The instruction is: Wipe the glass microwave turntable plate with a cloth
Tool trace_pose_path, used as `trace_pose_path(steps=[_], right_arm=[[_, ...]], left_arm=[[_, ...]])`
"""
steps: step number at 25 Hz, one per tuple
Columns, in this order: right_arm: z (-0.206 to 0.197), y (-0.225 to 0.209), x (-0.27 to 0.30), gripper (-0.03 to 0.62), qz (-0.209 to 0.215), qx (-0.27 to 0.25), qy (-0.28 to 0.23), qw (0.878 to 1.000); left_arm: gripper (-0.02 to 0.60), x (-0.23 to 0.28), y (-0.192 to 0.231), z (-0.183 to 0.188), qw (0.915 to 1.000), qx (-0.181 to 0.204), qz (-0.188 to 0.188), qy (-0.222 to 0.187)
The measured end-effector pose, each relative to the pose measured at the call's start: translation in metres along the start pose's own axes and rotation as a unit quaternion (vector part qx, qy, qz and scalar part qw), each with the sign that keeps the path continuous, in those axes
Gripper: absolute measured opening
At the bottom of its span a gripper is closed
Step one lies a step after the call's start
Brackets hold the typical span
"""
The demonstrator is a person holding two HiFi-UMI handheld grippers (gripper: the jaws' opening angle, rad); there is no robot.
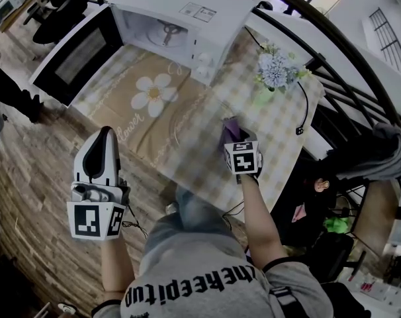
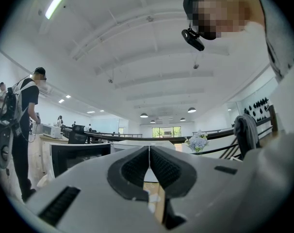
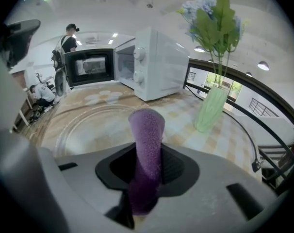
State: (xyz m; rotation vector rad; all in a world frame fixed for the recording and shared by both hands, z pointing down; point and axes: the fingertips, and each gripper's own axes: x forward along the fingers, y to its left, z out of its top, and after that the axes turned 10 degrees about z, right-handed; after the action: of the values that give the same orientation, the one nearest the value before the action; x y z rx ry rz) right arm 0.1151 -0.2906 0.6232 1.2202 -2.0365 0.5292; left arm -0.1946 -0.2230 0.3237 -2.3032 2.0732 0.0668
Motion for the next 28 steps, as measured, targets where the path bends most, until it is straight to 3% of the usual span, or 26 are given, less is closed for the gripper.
trace_pose_path(steps=[6,11,16,20,28], right_arm=[[0.02,0.099,-0.002,0.112,0.109,-0.019,-0.037,0.993],[0.015,0.174,0.006,0.112,0.185,-0.061,-0.026,0.981],[0.006,0.177,0.006,0.112,0.18,-0.097,-0.024,0.979],[-0.002,0.163,0.001,0.112,0.172,-0.09,-0.024,0.981],[-0.013,0.105,-0.005,0.112,0.119,-0.049,-0.03,0.991]], left_arm=[[0.011,-0.003,-0.004,0.0,1.0,-0.002,0.001,0.0],[0.011,-0.005,-0.007,0.0,1.0,-0.002,0.002,0.001],[0.011,-0.008,-0.006,-0.001,1.0,-0.001,0.004,0.003],[0.011,-0.007,-0.01,-0.002,1.0,-0.001,0.001,0.004],[0.011,-0.003,-0.014,-0.002,1.0,-0.003,-0.008,0.003]])
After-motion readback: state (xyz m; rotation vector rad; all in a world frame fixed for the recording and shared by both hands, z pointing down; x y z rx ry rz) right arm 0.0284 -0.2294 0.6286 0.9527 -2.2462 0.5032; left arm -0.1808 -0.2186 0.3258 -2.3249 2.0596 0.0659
